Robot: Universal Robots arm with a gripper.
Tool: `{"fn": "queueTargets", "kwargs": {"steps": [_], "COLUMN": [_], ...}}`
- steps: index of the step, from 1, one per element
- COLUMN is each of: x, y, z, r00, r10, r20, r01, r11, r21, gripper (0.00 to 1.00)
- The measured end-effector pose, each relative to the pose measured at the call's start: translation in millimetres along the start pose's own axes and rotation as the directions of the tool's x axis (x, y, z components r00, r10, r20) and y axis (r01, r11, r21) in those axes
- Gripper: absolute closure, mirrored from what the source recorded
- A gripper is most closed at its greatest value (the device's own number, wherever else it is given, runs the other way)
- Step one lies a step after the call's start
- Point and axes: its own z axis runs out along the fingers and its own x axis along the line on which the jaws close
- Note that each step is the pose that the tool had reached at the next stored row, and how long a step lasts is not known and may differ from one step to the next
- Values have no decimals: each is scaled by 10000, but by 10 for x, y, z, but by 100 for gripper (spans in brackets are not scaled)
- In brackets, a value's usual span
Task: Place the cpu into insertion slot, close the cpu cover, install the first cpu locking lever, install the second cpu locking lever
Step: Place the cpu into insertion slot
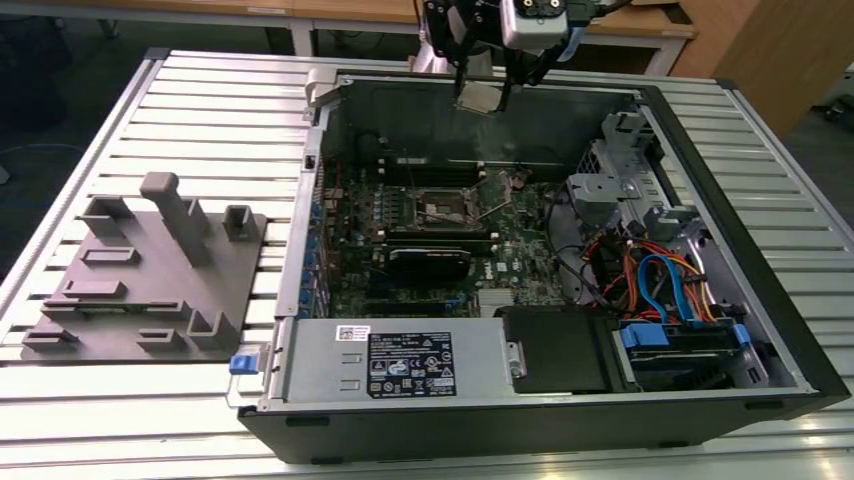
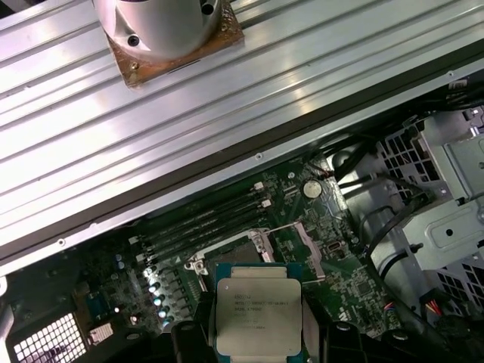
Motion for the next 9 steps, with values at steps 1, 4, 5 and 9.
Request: {"fn": "queueTargets", "kwargs": {"steps": [1,4,5,9], "x": [0,0,1,1], "y": [0,0,0,0], "z": [0,0,0,0], "r00": [10000,9998,9997,9992], "r10": [41,194,233,395], "r20": [4,17,21,35], "r01": [-41,-194,-233,-395], "r11": [10000,9998,9997,9992], "r21": [-1,-4,-5,-7], "gripper": [46,46,46,46]}}
